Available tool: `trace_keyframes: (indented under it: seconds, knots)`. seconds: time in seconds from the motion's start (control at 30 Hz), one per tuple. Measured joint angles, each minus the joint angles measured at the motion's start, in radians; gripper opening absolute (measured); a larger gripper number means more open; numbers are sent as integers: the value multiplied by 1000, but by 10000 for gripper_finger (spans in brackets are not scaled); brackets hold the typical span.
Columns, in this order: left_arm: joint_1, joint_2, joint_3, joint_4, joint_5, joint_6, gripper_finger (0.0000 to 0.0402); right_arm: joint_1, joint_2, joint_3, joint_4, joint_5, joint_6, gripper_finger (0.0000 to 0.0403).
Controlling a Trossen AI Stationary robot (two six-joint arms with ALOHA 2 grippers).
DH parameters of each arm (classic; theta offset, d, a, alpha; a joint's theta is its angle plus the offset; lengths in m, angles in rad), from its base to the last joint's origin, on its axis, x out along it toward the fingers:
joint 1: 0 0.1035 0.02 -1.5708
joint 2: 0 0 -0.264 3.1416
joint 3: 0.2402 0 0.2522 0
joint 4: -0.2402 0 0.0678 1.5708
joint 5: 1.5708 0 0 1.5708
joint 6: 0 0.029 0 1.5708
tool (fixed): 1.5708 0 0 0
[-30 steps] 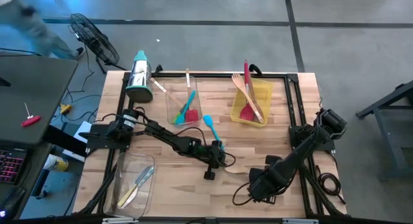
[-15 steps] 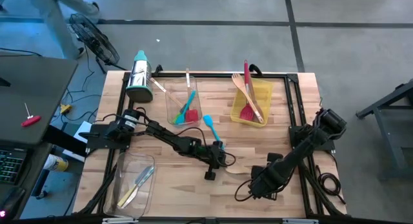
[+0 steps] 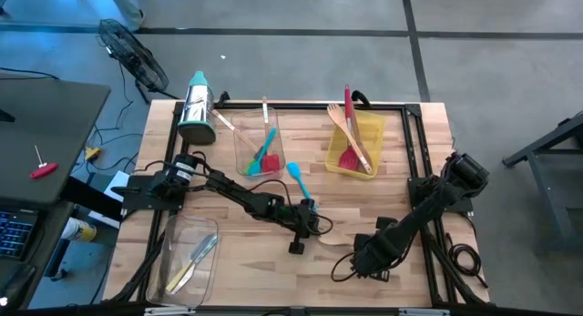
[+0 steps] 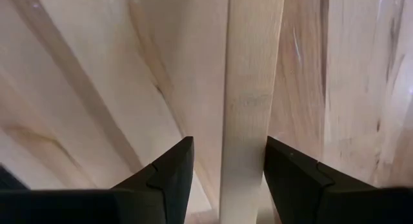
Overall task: Pick & Place Kitchen Items
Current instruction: Put the light brown wooden serving spoon into the yellow bin
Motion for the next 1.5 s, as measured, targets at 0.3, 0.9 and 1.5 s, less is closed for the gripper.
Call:
trace_keyframes:
  seconds: [0.3,0.9,1.5]
  knots:
    - [0,0,0,-1,0,0,1,0,0,-43,39,-5,0,169]
    - [0,0,0,-3,2,0,1,0,0,-115,141,-82,52,66]
    - [-2,-148,-8,-66,2,11,1,24,0,-113,146,-58,91,66]
